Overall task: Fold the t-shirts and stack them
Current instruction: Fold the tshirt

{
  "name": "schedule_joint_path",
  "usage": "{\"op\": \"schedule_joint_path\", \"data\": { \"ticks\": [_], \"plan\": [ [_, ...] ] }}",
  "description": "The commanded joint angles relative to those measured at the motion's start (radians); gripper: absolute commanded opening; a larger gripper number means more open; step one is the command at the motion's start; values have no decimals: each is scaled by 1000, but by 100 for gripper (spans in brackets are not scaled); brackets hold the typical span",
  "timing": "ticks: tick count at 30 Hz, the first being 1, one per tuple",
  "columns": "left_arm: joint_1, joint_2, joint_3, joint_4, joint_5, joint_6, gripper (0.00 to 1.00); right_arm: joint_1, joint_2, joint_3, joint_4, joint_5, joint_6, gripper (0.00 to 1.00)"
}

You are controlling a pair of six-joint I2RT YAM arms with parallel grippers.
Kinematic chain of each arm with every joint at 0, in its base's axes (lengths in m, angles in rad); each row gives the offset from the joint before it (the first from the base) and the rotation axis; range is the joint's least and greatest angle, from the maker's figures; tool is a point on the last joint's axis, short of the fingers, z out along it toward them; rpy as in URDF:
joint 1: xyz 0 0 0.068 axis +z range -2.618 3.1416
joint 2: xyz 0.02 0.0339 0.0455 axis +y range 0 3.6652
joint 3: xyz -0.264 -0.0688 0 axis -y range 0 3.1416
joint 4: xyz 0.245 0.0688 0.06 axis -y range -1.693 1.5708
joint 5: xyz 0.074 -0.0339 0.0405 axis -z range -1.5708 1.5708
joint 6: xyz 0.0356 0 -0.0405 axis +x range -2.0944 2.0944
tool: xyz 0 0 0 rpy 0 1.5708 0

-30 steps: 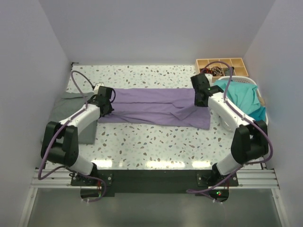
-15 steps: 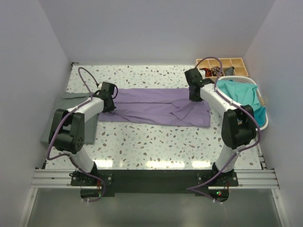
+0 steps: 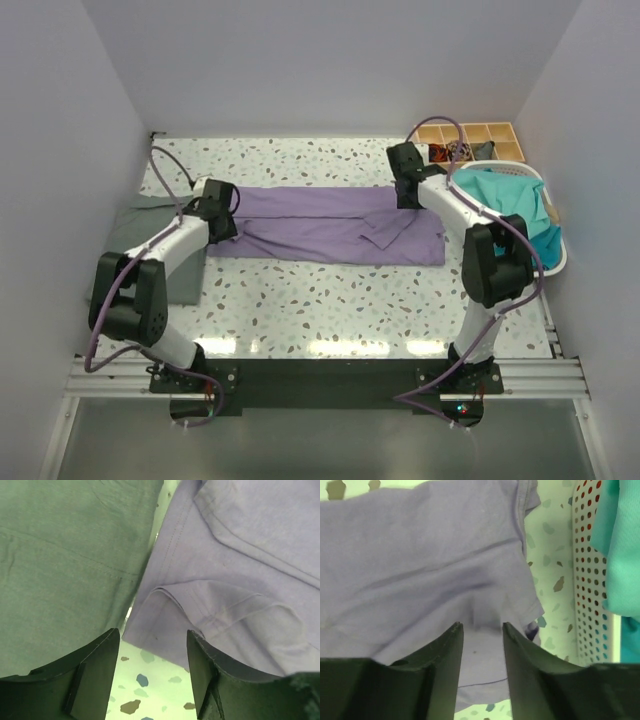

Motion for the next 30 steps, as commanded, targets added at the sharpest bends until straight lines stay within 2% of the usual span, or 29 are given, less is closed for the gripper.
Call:
{"op": "schedule_joint_path", "data": {
  "ticks": [1, 2, 5, 11, 16, 23, 27, 30],
  "plan": [
    [7, -129, -43, 102, 47, 9, 62, -7, -19, 21, 56, 80, -37, 46],
    [7, -142, -56, 116, 69, 16, 63, -7, -30, 10, 65, 83, -35, 59],
    [6, -164, -91, 148, 127, 21, 64, -7, -88, -8, 82, 61, -27, 65],
    [4, -144, -152, 187, 135, -10, 65, -5, -177, -25, 56, -74, 12, 66],
    [4, -120, -209, 332, 141, -31, 62, -7, -214, -71, 61, -179, 45, 66],
    [4, -34, -178, 470, 124, 7, 58, -7, -224, -119, 47, -210, 57, 66],
    [4, 17, -151, 486, 116, 12, 52, -5, -224, -129, 48, -218, 57, 66],
    [4, 39, -145, 486, 116, 4, 42, -5, -225, -125, 44, -207, 54, 66]
  ]
}}
